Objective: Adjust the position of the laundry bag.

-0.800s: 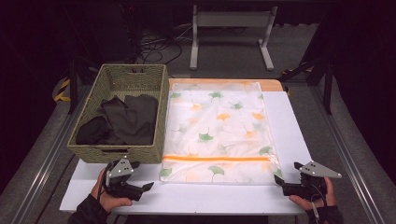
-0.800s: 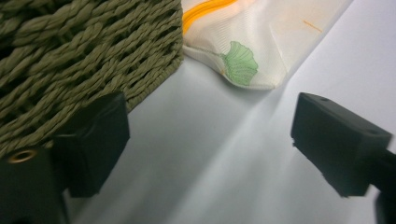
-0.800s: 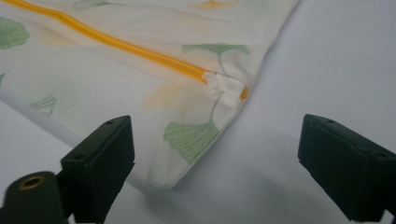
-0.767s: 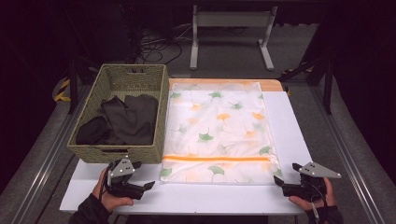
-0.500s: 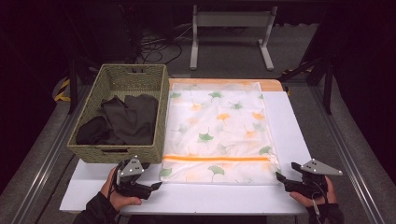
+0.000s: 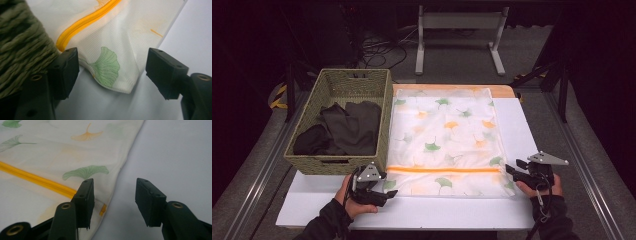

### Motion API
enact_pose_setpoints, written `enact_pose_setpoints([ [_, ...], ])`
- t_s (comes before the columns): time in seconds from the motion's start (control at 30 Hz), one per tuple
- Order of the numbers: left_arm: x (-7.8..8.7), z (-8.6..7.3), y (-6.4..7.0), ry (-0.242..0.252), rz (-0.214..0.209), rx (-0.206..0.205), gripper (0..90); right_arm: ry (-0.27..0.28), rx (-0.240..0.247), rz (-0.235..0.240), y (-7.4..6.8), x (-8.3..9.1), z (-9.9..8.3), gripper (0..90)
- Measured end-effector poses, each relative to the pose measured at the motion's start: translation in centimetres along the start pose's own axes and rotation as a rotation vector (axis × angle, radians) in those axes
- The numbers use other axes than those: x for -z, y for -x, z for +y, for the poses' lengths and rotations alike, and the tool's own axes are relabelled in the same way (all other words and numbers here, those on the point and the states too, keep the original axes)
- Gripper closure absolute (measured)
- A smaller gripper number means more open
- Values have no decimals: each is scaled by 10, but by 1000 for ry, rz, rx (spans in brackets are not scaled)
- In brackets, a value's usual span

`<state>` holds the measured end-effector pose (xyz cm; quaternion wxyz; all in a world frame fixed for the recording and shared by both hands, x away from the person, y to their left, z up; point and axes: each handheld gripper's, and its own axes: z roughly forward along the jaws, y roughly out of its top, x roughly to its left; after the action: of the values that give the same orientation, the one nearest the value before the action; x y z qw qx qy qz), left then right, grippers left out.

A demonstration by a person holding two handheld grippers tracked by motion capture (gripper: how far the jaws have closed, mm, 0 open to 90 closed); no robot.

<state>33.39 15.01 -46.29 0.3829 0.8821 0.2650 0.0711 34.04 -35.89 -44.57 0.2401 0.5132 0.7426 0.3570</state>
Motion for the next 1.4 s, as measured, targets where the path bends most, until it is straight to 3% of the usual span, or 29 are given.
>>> enact_pose_setpoints([
  [0.13, 2, 0, -1, 1, -3, -8, 443, -21, -24, -3, 3, -10, 5, 618],
  [0.37, 3, -1, -2, -18, 3, -18, 701, -41, -15, 30, 1, -16, 4, 690],
  [0.4, 4, -1, -2, -21, 5, -22, 701, -41, -12, 35, 1, -16, 3, 714],
  [0.43, 4, -1, -2, -23, 4, -24, 764, -43, 1, 48, -1, -15, 3, 758],
  [0.57, 4, -1, -3, -28, 1, -32, 814, -49, 22, 44, -3, -15, 3, 880],
  [0.63, 4, -1, -3, -28, 0, -32, 824, -53, 25, 48, -4, -13, 2, 900],
  [1.0, 7, -3, 1, -32, -20, -61, 844, -44, 29, 52, -5, -2, -7, 884],
  [1.17, 9, -6, 3, -31, -28, -59, 828, -30, 27, 65, -7, 15, -12, 788],
  [1.4, 13, -8, 5, -39, -19, -81, 835, -99, 58, 101, -16, 27, -22, 562],
])
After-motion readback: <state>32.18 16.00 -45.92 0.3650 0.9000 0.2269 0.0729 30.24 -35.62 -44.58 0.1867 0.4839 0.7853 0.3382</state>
